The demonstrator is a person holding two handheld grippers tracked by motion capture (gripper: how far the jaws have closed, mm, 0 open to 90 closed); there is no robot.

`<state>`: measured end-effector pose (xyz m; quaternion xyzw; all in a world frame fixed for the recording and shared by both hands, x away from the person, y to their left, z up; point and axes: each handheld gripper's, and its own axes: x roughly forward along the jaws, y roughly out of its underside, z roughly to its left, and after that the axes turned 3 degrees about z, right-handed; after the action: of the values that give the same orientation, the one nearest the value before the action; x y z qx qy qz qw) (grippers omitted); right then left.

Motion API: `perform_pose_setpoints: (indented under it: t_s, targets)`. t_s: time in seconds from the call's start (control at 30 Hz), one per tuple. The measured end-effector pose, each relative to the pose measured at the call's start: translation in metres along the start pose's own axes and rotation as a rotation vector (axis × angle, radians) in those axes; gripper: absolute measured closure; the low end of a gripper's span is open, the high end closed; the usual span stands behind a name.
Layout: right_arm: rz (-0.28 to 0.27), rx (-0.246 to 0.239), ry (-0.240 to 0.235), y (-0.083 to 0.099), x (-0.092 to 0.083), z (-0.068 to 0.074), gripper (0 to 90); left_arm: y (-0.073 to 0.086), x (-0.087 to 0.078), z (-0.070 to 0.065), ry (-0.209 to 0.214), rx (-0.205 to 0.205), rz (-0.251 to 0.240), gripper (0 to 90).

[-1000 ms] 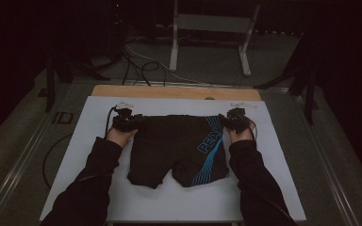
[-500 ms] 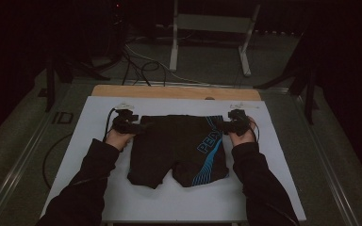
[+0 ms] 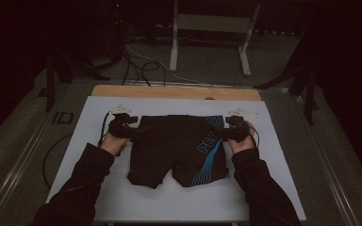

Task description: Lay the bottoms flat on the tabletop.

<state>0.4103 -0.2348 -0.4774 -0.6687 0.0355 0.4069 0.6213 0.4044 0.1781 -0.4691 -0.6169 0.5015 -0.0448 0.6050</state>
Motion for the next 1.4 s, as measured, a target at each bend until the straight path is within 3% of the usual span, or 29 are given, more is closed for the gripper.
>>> perform_pose_setpoints:
  t_s: [0.1,0.3,0.53,0.63,0.83,1.0,1.1,1.23,1.3,1.4]
  targets:
    - [-0.003,-0.012,-0.013,0.001,-0.004,0.004,18.4,0.002,-0.009,-0.004,0.016,0.011,-0.016,9.9]
    - [-0.012,-0.054,-0.036,0.002,-0.014,0.016,17.8,0.007,-0.026,-0.016,0.04,0.071,-0.033,9.1]
    - [-0.025,-0.105,-0.105,0.004,-0.032,0.042,14.1,0.019,-0.053,-0.032,0.106,0.113,-0.078,9.1]
    - [-0.041,-0.126,-0.149,0.007,-0.042,0.055,14.0,0.031,-0.066,-0.039,0.147,0.122,-0.069,9.1]
    - [-0.06,-0.153,-0.163,0.016,-0.059,0.061,14.0,0.066,-0.088,-0.053,0.196,0.205,0.005,9.8]
    - [-0.061,-0.14,-0.141,0.027,-0.073,0.054,14.3,0.102,-0.097,-0.059,0.186,0.262,0.067,17.8]
    - [-0.058,-0.118,-0.138,0.034,-0.078,0.049,14.4,0.117,-0.093,-0.062,0.134,0.314,0.108,24.9]
    - [-0.048,-0.104,-0.133,0.042,-0.083,0.045,14.5,0.124,-0.085,-0.061,0.088,0.345,0.157,37.7]
    - [-0.046,-0.104,-0.129,0.044,-0.084,0.045,14.6,0.124,-0.081,-0.061,0.09,0.375,0.181,43.7]
    - [-0.046,-0.101,-0.136,0.045,-0.084,0.046,14.6,0.123,-0.073,-0.064,0.074,0.411,0.198,45.7]
